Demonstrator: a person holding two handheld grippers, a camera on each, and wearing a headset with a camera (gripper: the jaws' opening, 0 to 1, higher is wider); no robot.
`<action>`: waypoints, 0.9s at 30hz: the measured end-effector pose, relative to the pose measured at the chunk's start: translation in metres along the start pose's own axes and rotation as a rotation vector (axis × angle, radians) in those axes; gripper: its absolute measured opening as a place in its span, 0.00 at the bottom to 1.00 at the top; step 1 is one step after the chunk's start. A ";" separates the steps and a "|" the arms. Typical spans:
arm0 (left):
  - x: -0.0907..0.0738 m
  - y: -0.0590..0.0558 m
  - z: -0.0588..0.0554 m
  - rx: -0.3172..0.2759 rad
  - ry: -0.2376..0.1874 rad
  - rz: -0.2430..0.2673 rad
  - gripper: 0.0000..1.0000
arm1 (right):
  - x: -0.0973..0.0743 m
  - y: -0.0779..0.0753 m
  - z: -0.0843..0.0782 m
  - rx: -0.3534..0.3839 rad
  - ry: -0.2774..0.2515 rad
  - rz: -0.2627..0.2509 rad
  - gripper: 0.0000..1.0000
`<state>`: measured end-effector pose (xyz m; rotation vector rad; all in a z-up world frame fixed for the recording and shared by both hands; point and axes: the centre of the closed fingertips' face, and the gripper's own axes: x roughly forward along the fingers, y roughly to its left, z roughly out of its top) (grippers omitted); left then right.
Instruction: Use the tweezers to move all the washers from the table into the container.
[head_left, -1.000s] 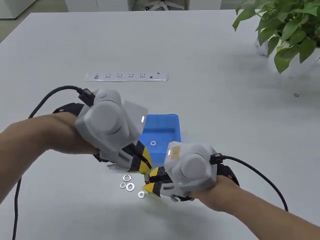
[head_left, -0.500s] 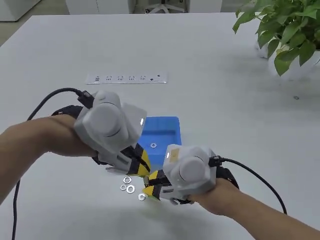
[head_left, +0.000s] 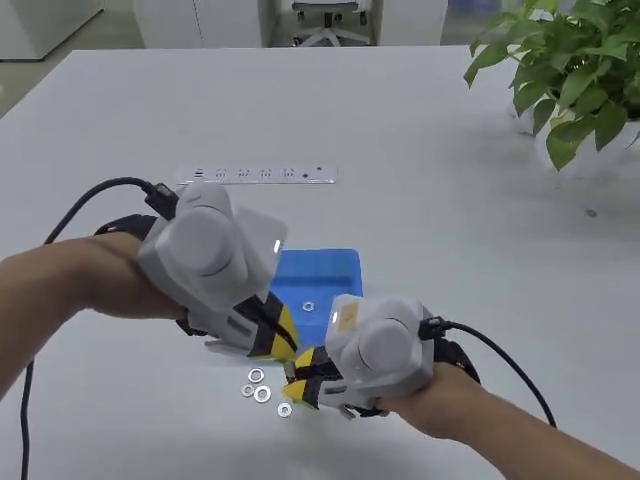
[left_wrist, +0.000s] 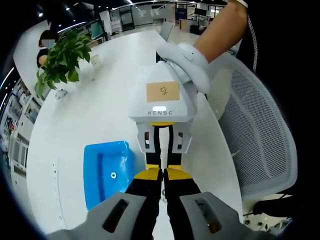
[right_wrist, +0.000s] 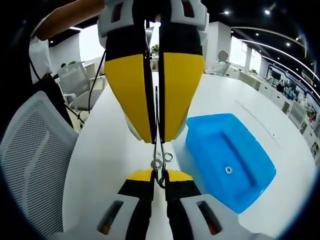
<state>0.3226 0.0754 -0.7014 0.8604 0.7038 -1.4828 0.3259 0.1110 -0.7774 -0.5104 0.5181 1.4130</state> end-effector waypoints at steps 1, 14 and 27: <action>-0.002 0.000 0.000 -0.002 0.000 0.000 0.05 | 0.000 0.000 0.001 -0.002 0.001 0.000 0.09; -0.016 0.009 0.006 0.004 0.002 0.016 0.05 | -0.008 -0.010 0.015 -0.016 -0.014 -0.014 0.09; -0.034 0.023 0.015 0.019 0.007 0.038 0.05 | -0.017 -0.028 0.034 -0.041 -0.035 -0.035 0.09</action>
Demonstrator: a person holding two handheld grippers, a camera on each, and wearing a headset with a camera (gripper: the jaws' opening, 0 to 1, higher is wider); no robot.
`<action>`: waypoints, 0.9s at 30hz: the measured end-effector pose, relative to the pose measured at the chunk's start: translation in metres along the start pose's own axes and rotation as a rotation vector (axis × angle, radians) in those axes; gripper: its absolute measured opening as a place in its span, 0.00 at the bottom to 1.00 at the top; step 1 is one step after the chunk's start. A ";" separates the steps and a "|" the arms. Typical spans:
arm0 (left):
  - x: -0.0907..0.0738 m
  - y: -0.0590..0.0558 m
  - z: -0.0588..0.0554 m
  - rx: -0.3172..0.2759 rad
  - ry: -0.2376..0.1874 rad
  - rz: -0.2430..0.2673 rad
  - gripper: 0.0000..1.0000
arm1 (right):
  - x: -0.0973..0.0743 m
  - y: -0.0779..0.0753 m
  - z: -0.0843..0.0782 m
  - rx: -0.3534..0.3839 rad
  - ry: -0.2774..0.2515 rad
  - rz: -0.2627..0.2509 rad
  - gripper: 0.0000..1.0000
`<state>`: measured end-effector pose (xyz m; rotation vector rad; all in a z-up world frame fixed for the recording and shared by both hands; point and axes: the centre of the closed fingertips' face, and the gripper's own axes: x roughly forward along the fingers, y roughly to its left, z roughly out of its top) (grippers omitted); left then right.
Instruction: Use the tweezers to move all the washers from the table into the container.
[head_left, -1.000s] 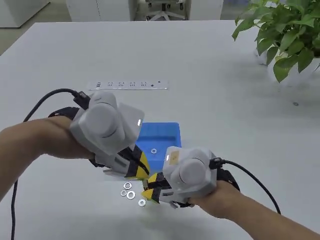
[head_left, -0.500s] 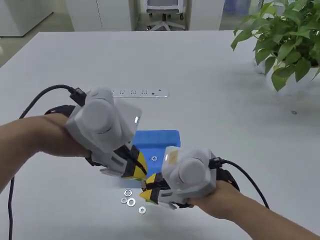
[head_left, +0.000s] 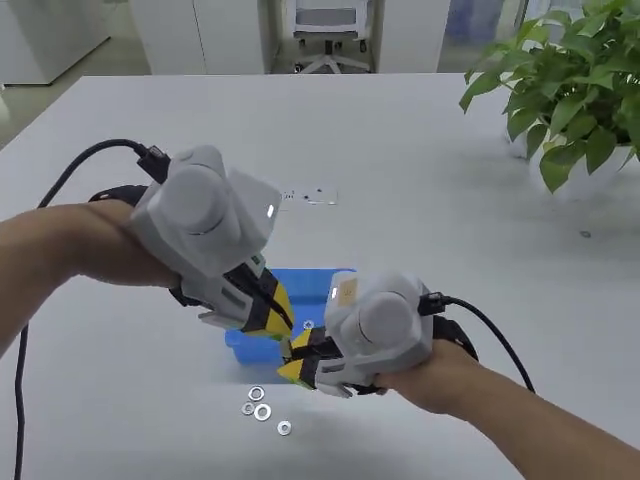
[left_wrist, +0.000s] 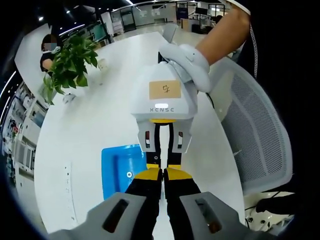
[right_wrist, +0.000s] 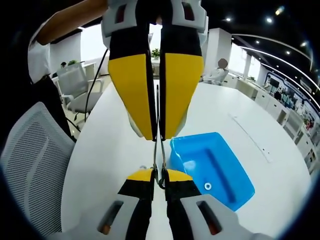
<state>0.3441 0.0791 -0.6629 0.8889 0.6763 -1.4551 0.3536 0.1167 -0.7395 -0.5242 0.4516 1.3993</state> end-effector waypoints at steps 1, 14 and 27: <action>-0.001 0.001 0.000 0.002 0.001 0.002 0.05 | -0.001 -0.002 0.002 -0.002 -0.003 -0.002 0.09; -0.011 0.019 0.002 0.027 -0.006 0.035 0.05 | -0.004 -0.023 0.011 -0.026 -0.012 -0.021 0.09; -0.011 0.039 -0.003 0.031 -0.002 0.052 0.05 | 0.000 -0.045 0.012 -0.038 -0.020 -0.024 0.09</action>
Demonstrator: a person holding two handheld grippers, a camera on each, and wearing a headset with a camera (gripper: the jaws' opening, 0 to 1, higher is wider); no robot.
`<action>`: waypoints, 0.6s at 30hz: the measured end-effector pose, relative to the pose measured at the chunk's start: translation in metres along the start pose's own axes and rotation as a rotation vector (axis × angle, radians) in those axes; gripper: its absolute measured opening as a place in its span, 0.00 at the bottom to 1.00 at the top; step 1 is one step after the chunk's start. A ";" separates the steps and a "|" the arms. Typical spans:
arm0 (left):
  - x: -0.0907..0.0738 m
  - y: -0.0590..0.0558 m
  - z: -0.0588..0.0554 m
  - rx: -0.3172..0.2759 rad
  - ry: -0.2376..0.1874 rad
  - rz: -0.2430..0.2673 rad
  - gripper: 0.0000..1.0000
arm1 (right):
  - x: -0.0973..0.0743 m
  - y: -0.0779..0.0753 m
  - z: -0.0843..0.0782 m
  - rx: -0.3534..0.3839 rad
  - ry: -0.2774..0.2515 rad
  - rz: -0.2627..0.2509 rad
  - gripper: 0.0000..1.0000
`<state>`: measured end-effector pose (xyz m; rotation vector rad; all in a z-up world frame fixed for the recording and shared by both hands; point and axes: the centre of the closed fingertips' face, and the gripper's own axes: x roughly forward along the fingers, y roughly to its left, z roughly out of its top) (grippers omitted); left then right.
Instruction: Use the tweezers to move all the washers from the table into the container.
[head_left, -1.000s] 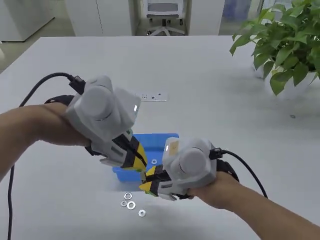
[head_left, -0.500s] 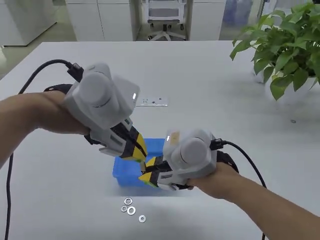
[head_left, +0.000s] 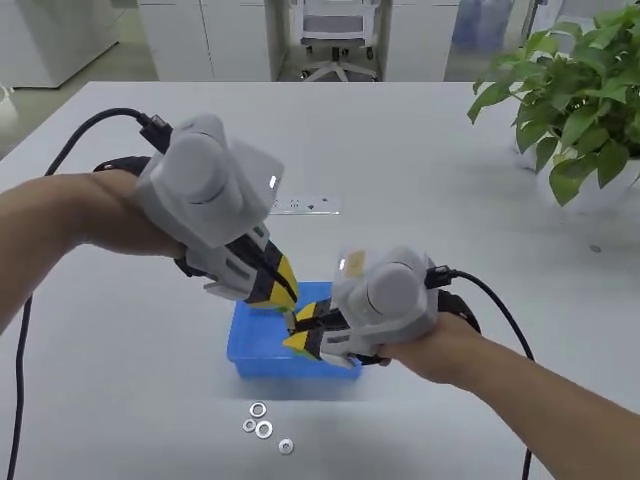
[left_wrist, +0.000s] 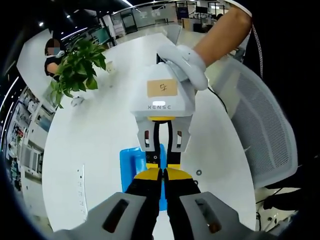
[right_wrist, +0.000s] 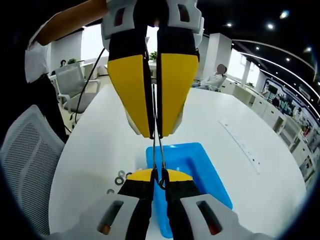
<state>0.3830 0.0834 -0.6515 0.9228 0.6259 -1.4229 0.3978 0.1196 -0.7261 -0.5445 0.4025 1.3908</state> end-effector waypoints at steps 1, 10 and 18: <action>0.001 0.002 -0.001 0.001 0.003 0.002 0.05 | 0.001 -0.002 -0.001 -0.001 0.004 0.000 0.09; 0.009 0.014 -0.008 -0.004 -0.005 0.008 0.05 | 0.007 -0.014 -0.009 0.006 0.010 0.003 0.09; 0.017 0.023 -0.015 -0.007 -0.003 0.003 0.05 | 0.013 -0.021 -0.018 0.021 0.018 0.013 0.09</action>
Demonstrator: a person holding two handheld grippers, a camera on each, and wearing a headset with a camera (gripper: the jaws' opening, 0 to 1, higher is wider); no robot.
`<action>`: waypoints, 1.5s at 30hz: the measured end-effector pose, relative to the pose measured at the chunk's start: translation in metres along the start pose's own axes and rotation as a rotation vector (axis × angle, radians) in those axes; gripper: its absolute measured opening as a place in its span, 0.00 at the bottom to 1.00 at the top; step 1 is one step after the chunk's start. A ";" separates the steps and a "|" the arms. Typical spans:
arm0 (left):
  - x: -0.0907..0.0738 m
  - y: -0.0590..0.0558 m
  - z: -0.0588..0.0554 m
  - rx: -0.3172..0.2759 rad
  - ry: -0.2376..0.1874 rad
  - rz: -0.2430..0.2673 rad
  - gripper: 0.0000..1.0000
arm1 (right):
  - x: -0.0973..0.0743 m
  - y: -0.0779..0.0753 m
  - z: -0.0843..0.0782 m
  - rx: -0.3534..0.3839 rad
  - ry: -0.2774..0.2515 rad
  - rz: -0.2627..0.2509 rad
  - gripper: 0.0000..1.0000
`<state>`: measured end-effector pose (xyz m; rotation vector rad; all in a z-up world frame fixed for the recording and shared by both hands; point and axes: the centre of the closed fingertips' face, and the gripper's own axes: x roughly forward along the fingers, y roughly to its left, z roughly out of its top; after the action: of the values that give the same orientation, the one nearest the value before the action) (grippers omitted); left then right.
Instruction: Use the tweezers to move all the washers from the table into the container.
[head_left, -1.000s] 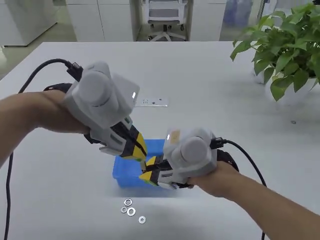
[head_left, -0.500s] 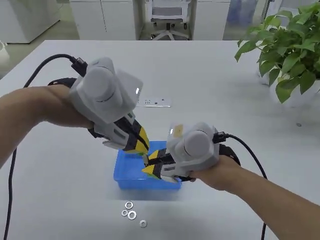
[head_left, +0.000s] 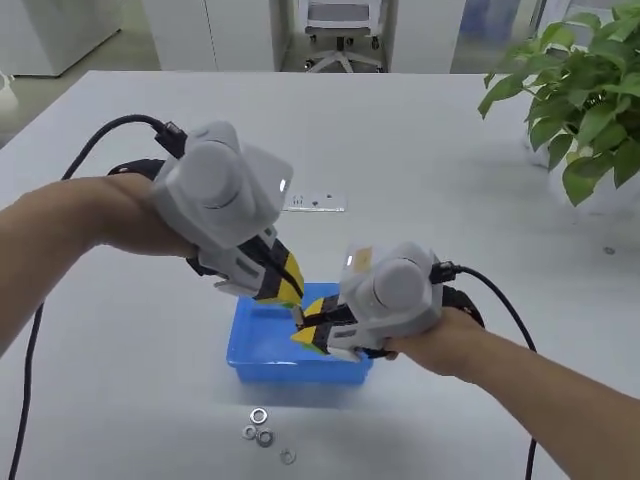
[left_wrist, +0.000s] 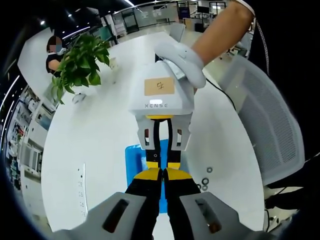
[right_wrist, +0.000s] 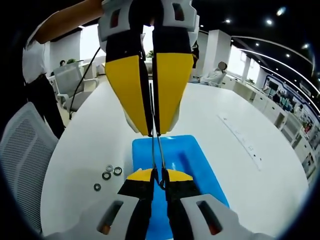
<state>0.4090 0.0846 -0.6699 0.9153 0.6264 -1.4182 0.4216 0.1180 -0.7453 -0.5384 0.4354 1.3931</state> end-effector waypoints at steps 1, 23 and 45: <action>0.002 0.001 -0.001 -0.001 0.001 -0.001 0.05 | 0.001 -0.002 -0.002 0.002 0.002 0.001 0.09; 0.025 0.014 -0.020 -0.020 -0.003 -0.016 0.05 | 0.018 -0.014 -0.026 0.038 0.038 0.024 0.10; 0.027 0.012 -0.022 -0.011 0.014 -0.026 0.05 | 0.019 -0.014 -0.030 0.038 0.053 0.020 0.11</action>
<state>0.4271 0.0875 -0.7021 0.9120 0.6585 -1.4308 0.4392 0.1141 -0.7788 -0.5423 0.5102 1.3893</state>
